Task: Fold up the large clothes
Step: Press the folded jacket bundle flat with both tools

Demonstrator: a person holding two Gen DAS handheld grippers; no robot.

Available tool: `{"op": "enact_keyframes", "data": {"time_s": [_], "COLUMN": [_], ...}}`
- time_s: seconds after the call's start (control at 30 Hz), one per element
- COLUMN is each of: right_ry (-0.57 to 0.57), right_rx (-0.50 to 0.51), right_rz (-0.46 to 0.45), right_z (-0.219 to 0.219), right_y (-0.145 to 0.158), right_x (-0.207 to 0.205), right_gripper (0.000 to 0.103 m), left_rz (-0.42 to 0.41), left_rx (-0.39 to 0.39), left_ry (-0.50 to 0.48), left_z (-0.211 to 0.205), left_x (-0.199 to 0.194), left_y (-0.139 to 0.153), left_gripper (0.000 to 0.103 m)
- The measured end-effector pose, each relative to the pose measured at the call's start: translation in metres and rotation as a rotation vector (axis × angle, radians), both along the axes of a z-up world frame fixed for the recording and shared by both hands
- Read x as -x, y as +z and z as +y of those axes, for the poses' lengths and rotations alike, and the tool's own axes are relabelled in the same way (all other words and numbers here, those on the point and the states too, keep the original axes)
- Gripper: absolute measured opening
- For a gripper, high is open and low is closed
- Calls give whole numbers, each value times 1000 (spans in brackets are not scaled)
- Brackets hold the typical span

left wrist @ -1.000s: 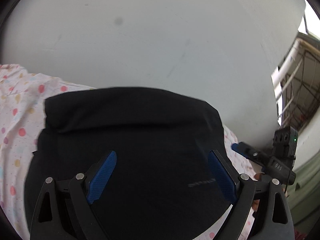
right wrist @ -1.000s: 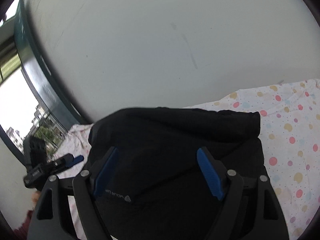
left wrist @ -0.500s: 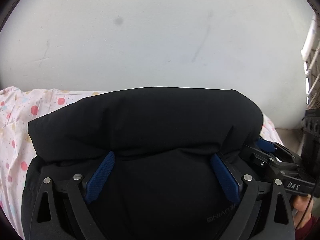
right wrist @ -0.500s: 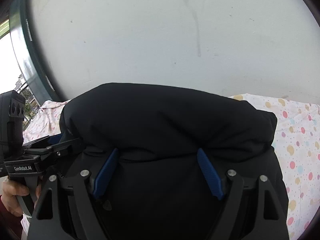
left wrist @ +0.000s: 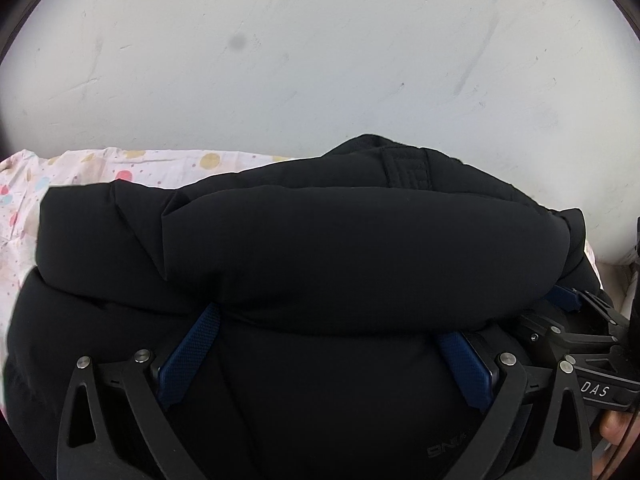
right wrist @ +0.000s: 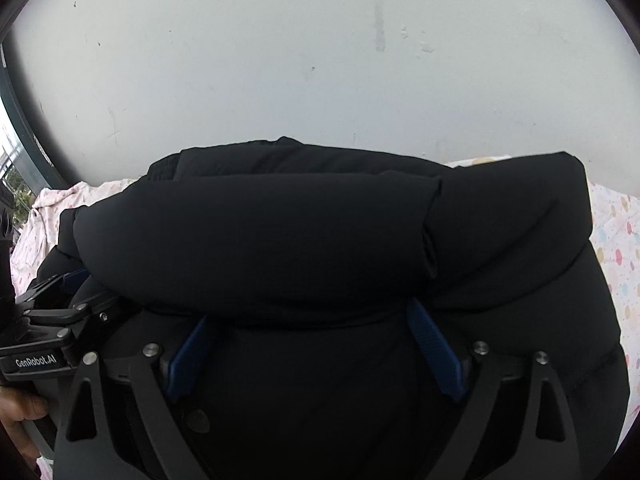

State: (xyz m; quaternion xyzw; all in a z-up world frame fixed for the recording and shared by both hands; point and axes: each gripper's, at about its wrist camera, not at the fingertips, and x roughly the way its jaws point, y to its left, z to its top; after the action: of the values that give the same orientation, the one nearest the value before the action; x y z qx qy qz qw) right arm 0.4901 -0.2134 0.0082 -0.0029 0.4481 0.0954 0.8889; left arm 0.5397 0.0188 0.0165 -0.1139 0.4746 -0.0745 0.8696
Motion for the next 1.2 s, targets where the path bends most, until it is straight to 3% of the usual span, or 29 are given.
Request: {"op": "enact_keyframes", "data": {"time_s": [0.13, 0.23, 0.4, 0.5, 0.6, 0.73, 1.03, 1.2], "right_ry": [15, -10, -65, -95, -116, -116, -112, -94], "right_rx": [-1, -18, -90, -146, -147, -148, -260, -267], "right_rz": [11, -16, 3, 54, 65, 66, -2, -32], "right_z": [-4, -25, -64, -74, -70, -72, -89, -121], "right_y": [29, 46, 35, 12, 0, 12, 43, 69], "right_x": [10, 4, -10, -24, -30, -31, 17, 61], "right_gripper": [92, 92, 92, 93, 95, 97, 97, 97], "left_rz": [16, 1, 24, 18, 21, 30, -49, -37], "left_rx": [28, 12, 5, -2, 3, -5, 27, -83], "left_ry": [-11, 40, 61, 63, 72, 71, 12, 44], "left_z": [2, 13, 21, 14, 13, 17, 49, 97], "left_x": [8, -3, -17, -24, -21, -19, 46, 90], "left_y": [34, 47, 21, 2, 5, 15, 67, 85], "left_gripper": [102, 102, 102, 102, 102, 102, 102, 102]}}
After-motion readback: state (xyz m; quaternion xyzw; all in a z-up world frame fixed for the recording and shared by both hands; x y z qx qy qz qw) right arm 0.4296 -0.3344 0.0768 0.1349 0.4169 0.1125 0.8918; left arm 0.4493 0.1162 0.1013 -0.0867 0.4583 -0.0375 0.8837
